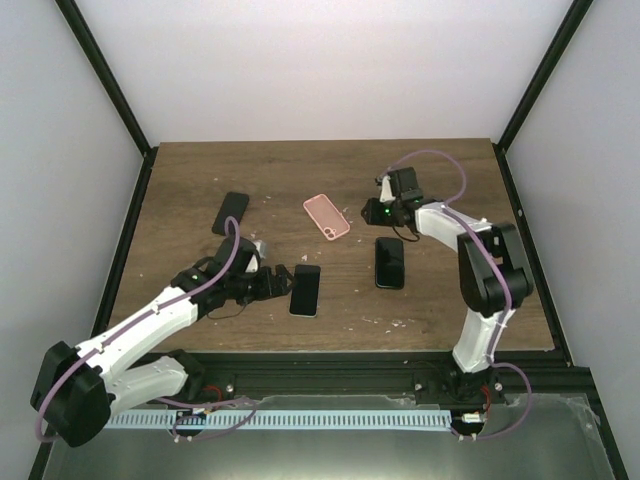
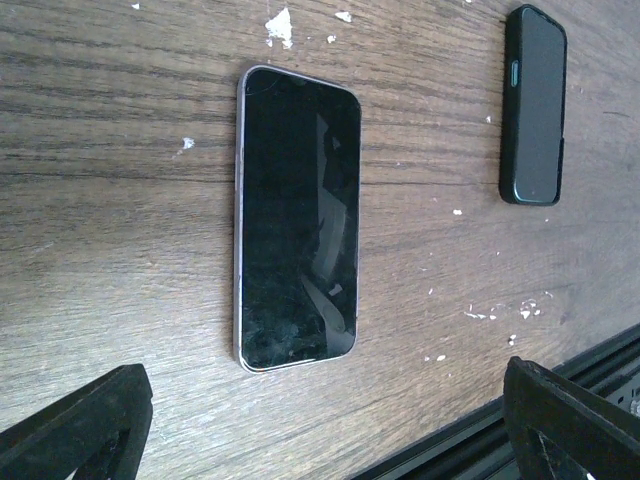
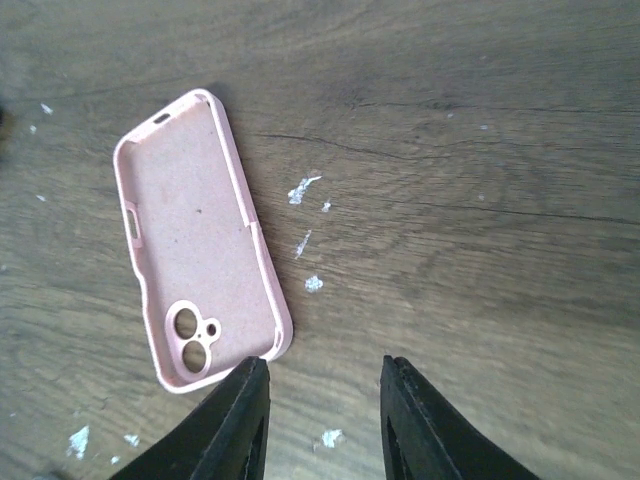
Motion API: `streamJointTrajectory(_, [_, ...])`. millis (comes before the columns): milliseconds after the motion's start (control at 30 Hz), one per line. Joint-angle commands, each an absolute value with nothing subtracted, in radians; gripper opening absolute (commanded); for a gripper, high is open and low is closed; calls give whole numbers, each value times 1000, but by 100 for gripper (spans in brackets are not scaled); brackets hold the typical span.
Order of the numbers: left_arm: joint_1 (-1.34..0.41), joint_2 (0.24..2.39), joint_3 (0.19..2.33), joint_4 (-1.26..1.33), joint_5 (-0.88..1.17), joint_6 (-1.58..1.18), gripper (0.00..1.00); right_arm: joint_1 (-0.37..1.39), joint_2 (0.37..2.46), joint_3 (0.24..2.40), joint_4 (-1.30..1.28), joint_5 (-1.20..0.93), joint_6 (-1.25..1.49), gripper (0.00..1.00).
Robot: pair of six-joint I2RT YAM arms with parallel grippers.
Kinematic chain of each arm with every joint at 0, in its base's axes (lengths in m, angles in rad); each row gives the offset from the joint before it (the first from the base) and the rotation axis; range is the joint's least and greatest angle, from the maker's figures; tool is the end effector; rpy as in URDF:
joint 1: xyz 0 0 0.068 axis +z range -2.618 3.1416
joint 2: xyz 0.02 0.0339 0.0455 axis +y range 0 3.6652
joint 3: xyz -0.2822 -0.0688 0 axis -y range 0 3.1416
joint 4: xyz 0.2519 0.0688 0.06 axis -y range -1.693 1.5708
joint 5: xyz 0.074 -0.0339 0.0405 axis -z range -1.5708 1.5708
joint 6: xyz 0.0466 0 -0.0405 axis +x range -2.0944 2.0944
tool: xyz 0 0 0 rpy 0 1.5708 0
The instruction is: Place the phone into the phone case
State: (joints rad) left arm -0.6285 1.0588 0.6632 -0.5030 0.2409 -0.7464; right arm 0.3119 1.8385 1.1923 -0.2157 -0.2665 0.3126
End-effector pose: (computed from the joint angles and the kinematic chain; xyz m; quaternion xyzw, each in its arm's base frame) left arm 0.1646 -0.1334 0.2245 -0.0157 0.9379 -0.2954 0.1811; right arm 0.3858 0.1373 0.1916 -0.0458 0.9295 0.2242 0.2891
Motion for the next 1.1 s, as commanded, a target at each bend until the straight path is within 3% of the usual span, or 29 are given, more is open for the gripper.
streamJointTrajectory(0, [-624,1034,653,-487,247,-754,97,363,1934,1272,-208,-232,255,31])
streamJointTrajectory(433, [-625,989,638,-522,229,-753,97,442,2136,1495,-314,-102,207,29])
streamJointTrajectory(1067, [-625,942,618,-535,223,-768,97,493,2246,1624,-378,-44,166,24])
